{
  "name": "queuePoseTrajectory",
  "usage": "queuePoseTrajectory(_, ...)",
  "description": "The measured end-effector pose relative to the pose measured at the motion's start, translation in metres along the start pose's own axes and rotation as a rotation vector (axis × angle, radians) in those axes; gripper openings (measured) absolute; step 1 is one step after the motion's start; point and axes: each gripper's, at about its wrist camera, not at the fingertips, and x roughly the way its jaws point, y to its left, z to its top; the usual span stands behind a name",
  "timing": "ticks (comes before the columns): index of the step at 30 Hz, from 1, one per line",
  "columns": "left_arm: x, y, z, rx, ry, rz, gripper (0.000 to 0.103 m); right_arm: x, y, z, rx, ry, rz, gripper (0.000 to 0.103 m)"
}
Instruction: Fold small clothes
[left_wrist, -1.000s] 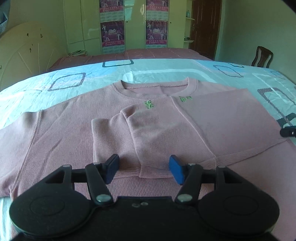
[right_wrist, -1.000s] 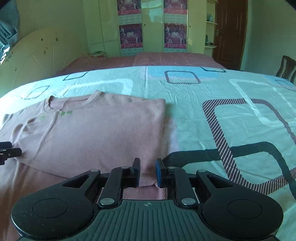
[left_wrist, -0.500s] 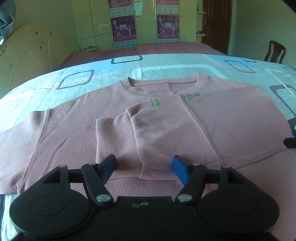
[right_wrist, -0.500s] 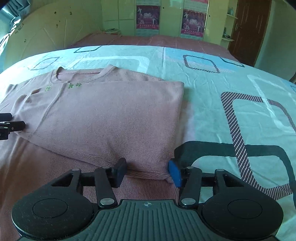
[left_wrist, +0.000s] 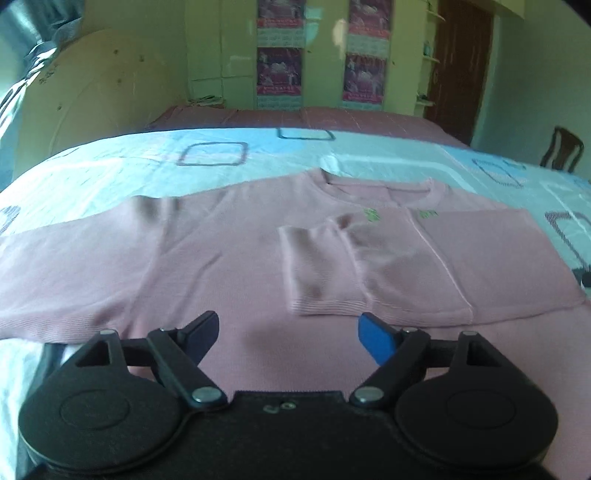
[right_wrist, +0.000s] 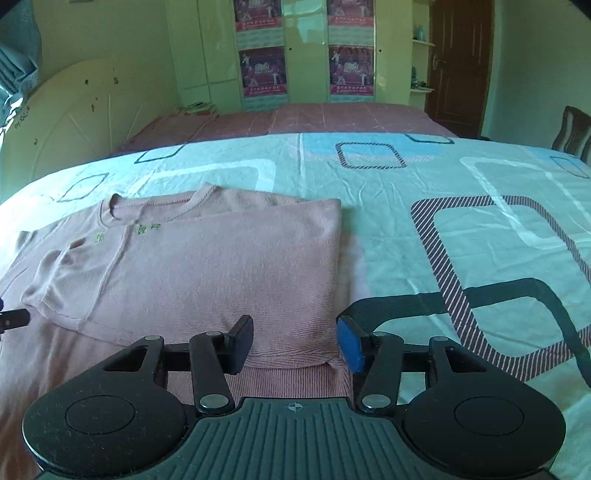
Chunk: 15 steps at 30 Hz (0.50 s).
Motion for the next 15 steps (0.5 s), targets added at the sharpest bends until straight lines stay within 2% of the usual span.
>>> queuePoseTrajectory(1, -0.006, 0.021, -0.001, -0.049, -0.008, 0.005, 0.073, -0.003, 0.006, -0.001, 0.01, -0.009, -0.007, 0.05)
queuePoseTrajectory(3, -0.024, 0.079, -0.007, -0.178, -0.031, 0.051, 0.061, -0.004, 0.021, -0.003, 0.025, -0.019, -0.009, 0.038)
queuePoseTrajectory(7, -0.06, 0.189, -0.026, -0.397, -0.086, 0.19, 0.056, 0.0, 0.057, -0.004, 0.058, -0.018, 0.008, 0.036)
queuePoseTrajectory(10, -0.071, 0.263, -0.04, -0.578, -0.078, 0.242, 0.056, 0.007, 0.084, -0.002, 0.112, -0.007, 0.041, 0.036)
queuePoseTrajectory(12, -0.072, 0.303, -0.047, -0.689, -0.082, 0.241, 0.056, 0.01, 0.099, 0.001, 0.137, 0.002, 0.058, 0.037)
queuePoseTrajectory(15, -0.068, 0.34, -0.052, -0.799, -0.121, 0.187, 0.056, 0.011, 0.118, 0.007, 0.161, 0.0, 0.075, 0.037)
